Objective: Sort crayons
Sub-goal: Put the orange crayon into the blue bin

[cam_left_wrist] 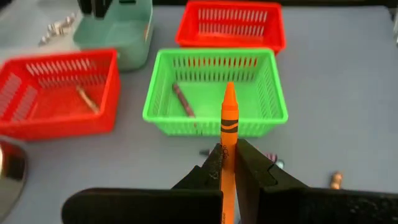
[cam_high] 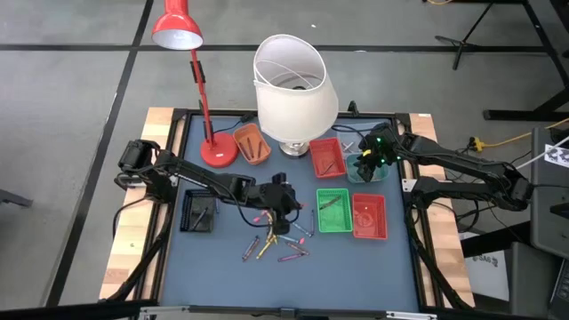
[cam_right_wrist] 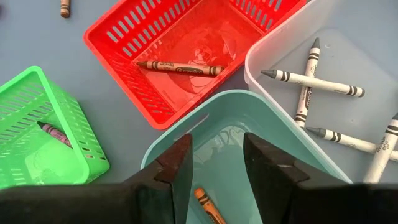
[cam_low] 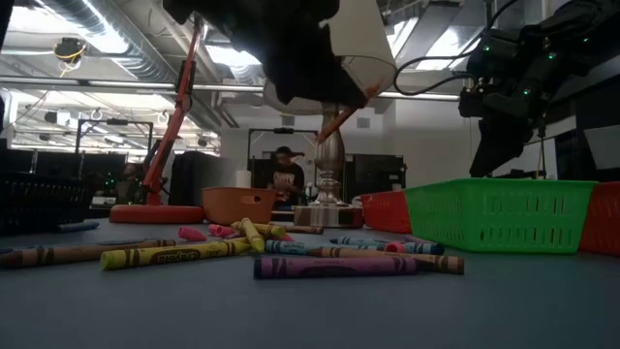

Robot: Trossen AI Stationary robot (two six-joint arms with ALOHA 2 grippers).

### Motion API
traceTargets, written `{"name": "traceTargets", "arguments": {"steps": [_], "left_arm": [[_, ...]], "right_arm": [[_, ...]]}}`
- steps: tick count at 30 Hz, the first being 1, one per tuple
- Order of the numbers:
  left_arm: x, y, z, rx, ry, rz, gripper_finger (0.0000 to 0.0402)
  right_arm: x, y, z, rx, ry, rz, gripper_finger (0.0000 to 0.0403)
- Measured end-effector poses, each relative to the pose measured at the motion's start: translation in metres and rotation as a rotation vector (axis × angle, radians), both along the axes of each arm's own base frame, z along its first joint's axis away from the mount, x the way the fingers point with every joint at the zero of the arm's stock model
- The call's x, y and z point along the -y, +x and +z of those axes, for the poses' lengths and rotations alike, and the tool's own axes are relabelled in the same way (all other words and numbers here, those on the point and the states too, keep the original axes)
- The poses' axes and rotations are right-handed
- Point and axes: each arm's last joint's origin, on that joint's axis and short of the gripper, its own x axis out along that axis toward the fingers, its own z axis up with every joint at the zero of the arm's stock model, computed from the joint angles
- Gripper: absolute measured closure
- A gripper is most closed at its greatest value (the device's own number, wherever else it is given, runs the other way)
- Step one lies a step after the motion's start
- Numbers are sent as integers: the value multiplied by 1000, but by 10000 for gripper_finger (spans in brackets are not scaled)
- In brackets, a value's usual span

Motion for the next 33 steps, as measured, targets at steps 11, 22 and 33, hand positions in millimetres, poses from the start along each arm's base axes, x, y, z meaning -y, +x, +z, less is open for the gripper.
{"name": "traceTargets", "arguments": {"steps": [11, 22, 33], "left_arm": [[-4, 7, 11, 124, 70, 21, 399], [-5, 9, 15, 169, 62, 24, 399], [-5, 9, 15, 168, 63, 23, 399]], "right_arm": [[0, 0, 0, 5, 16, -24, 262], [-1, 0, 0, 16, 34, -10, 262], [0, 0, 0, 11, 28, -16, 262]]}}
